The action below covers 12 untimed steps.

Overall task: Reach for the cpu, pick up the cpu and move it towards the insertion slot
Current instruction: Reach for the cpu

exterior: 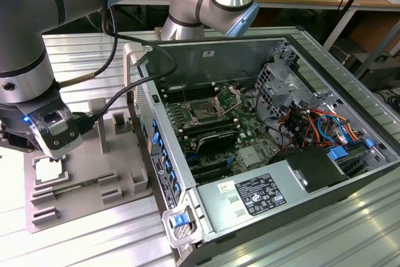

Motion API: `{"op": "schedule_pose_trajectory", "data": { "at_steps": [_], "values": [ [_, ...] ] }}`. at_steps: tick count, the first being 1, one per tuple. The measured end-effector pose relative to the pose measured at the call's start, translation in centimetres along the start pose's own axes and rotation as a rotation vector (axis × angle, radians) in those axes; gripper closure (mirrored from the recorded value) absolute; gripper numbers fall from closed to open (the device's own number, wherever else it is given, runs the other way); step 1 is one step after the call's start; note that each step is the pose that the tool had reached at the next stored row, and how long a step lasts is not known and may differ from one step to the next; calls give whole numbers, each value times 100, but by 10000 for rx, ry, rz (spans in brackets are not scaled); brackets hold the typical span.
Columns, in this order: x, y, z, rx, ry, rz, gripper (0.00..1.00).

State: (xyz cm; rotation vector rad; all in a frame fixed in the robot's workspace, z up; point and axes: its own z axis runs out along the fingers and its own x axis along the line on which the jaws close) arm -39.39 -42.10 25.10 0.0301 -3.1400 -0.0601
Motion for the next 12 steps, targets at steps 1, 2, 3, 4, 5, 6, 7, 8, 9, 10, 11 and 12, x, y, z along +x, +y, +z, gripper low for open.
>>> {"op": "schedule_pose_trajectory", "data": {
  "at_steps": [1, 2, 3, 4, 5, 6, 7, 8, 9, 10, 11, 12],
  "values": [
    [0, 0, 3, 0, 0, 0, 89],
    [0, 0, 6, 0, 0, 0, 89],
    [0, 0, 10, 0, 0, 0, 89],
    [0, 0, 12, 0, 0, 0, 89],
    [0, 0, 15, 0, 0, 0, 89],
    [0, -1, 18, 0, 0, 0, 89],
    [0, -1, 20, 0, 0, 0, 89],
    [0, -1, 22, 0, 0, 1, 89],
    [0, -1, 25, 0, 1, 1, 89],
    [0, -1, 28, 0, 0, 1, 89],
    [0, -1, 30, -1, 0, 1, 89],
    [0, -1, 33, 0, 0, 1, 89]
  ]
}}
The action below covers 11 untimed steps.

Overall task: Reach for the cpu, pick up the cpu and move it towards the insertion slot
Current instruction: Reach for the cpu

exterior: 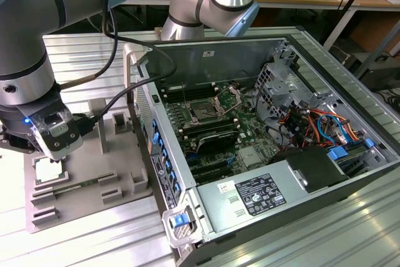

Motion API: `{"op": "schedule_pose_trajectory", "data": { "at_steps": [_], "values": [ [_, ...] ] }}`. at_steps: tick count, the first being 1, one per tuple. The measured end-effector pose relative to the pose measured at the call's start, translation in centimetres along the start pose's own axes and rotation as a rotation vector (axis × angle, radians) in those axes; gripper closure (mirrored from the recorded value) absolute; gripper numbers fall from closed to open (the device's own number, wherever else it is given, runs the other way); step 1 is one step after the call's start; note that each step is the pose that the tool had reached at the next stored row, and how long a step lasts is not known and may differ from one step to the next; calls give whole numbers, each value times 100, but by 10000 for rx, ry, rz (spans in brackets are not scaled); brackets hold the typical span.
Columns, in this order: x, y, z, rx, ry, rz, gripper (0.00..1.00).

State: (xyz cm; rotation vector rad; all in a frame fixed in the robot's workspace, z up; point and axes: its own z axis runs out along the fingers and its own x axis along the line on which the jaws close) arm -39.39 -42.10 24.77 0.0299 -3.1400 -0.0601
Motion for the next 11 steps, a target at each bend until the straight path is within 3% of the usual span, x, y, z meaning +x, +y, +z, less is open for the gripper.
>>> {"op": "schedule_pose_trajectory", "data": {
  "at_steps": [11],
  "values": [
    [0, -2, 33, 0, 0, -1, 89]
  ]
}}
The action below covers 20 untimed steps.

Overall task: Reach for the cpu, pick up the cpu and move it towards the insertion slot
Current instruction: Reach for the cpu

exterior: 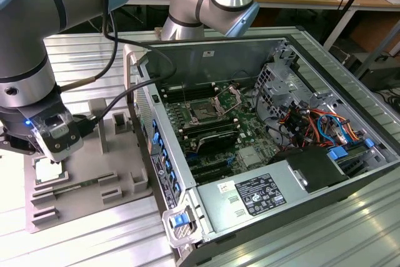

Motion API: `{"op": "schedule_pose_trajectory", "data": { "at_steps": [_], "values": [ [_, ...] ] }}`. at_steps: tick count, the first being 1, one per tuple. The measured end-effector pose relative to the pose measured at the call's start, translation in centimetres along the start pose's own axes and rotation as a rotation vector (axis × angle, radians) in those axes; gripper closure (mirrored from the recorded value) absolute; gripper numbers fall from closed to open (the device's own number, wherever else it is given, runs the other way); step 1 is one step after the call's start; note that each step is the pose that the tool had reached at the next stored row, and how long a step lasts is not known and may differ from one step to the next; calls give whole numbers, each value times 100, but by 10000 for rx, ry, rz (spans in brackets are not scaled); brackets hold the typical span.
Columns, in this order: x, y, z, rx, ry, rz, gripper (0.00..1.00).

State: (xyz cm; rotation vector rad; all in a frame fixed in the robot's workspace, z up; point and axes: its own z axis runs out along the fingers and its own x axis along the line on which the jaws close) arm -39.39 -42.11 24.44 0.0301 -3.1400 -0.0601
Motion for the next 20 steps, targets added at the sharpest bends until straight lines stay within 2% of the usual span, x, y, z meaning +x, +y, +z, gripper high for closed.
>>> {"op": "schedule_pose_trajectory", "data": {
  "at_steps": [20],
  "values": [
    [0, -4, 60, 0, 0, 1, 89]
  ]
}}
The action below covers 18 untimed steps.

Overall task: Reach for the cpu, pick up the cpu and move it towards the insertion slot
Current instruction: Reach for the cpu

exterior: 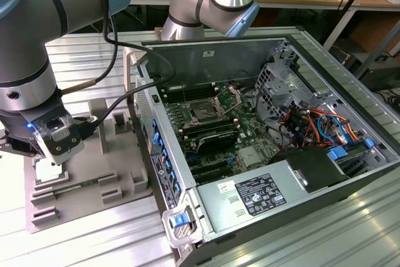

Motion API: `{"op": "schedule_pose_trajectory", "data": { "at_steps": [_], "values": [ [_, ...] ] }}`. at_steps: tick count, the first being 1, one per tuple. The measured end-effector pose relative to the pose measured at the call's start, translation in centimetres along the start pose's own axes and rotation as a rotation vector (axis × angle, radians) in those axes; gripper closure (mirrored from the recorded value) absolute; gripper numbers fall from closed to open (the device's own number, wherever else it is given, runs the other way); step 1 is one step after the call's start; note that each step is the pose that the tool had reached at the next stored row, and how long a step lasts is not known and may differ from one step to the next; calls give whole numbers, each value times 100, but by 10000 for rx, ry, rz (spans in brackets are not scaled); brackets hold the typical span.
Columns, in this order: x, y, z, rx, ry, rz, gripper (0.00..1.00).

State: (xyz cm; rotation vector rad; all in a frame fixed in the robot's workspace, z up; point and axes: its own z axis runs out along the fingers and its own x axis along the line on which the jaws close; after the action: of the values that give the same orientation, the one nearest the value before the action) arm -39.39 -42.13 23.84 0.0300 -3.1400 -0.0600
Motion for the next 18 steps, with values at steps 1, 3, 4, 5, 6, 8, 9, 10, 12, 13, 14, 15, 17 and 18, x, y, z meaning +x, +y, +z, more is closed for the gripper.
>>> {"op": "schedule_pose_trajectory", "data": {
  "at_steps": [1, 3, 4, 5, 6, 8, 9, 10, 12, 13, 14, 15, 17, 18],
  "values": [
    [0, 0, 6, 0, 0, 0, 89],
    [0, -1, 19, 0, 0, 0, 89],
    [0, -1, 24, 0, 0, 0, 89],
    [0, -1, 27, -1, -1, 0, 89],
    [0, -2, 32, 0, 0, 0, 89],
    [0, -2, 37, 0, -1, 0, 89],
    [0, -2, 39, 0, 0, 0, 89],
    [0, -2, 42, 0, -1, 0, 89],
    [0, -3, 50, -1, -1, 0, 89],
    [0, -3, 53, -1, -1, 0, 89],
    [0, -3, 57, -1, 0, 0, 89],
    [0, -3, 59, 0, 0, -1, 89],
    [0, -3, 66, 0, 0, 0, 89],
    [0, -4, 69, -1, 0, 0, 89]
  ]
}}
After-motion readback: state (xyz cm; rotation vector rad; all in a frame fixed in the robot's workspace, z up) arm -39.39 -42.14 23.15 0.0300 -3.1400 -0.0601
